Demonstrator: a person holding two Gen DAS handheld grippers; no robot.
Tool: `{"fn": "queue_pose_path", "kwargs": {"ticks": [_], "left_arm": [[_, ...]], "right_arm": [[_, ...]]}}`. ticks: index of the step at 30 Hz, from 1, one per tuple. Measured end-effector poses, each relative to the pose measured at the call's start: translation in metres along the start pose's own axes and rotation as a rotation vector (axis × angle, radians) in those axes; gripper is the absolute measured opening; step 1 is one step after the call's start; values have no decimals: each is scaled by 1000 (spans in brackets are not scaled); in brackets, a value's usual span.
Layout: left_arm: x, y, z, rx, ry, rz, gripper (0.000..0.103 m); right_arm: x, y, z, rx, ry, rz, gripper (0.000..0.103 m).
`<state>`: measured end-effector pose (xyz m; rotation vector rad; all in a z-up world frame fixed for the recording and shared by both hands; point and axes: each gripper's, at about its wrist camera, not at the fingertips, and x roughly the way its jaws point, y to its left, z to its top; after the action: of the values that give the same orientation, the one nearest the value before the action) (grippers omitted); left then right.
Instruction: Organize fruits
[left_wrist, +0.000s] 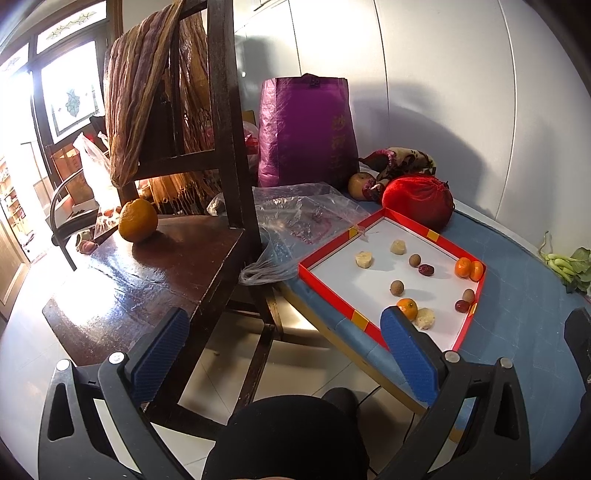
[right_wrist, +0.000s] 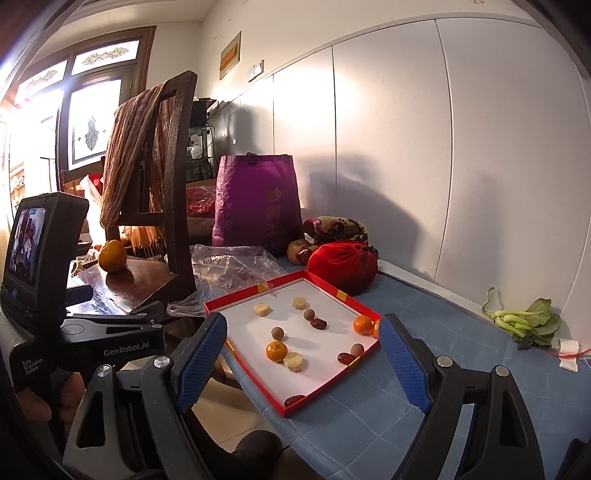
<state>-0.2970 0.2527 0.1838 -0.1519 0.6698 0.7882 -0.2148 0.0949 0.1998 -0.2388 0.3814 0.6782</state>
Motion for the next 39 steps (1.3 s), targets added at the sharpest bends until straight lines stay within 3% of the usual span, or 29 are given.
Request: {"fn": "queue_pose_path", "kwargs": {"ticks": [16, 39], "left_arm": [[-10, 5, 4, -8, -19, 17, 103], [2, 11, 7, -19, -3, 37, 103]], "right_arm": [[-11, 3, 3, -10, -17, 2, 86], [7, 3, 0, -6, 48, -3, 86]]}}
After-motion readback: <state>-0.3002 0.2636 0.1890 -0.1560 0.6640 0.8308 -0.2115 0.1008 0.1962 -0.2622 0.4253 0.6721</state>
